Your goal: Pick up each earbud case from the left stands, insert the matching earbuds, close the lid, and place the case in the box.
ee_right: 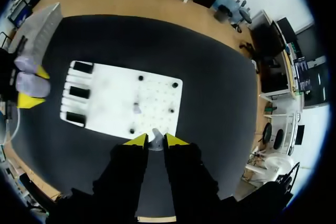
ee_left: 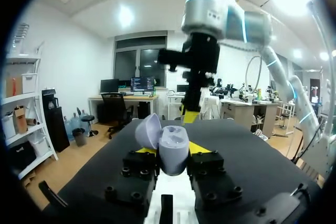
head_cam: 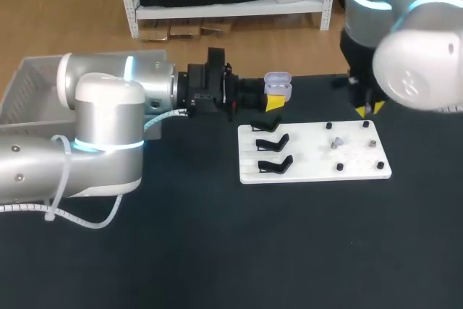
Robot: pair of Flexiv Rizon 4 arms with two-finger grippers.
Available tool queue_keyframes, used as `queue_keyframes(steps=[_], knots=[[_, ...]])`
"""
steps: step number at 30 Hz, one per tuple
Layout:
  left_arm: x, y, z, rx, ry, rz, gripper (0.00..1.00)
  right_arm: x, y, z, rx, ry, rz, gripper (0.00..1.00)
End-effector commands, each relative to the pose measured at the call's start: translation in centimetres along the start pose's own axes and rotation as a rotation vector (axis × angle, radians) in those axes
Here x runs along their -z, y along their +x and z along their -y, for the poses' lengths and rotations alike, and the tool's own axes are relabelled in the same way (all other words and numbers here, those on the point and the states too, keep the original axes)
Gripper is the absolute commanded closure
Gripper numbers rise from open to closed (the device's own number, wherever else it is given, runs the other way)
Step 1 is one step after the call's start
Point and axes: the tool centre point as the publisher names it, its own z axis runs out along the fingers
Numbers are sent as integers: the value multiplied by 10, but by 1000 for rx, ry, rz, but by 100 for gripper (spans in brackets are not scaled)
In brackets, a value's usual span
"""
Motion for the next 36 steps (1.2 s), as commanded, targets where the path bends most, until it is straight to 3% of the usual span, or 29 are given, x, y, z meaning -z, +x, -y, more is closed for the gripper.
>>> queue_keyframes(steps=[1,10,23,25,26,27,28,31,33,36], knots=[[0,2,1,-5,-5,7,100,50,-2,-17,2,9,-19,100],[0,2,1,-5,-5,7,100,100,-1,-49,44,33,-80,100],[0,2,1,-5,-5,7,100,100,-1,-49,44,33,-80,100],[0,2,1,-5,-5,7,100,102,-10,-51,-211,40,-79,100],[0,2,1,-5,-5,7,100,102,-13,-51,-393,131,-135,100],[0,2,1,-5,-5,7,100,104,-14,-56,-515,97,-72,100],[0,2,1,-5,-5,7,100,105,-13,-59,-650,188,-77,100],[0,2,1,-5,-5,7,100,102,-15,-78,-840,218,-52,100],[0,2,1,-5,-5,7,100,99,-16,-84,-944,183,-53,100],[0,2,1,-5,-5,7,100,99,-18,-92,-1028,191,-47,100]])
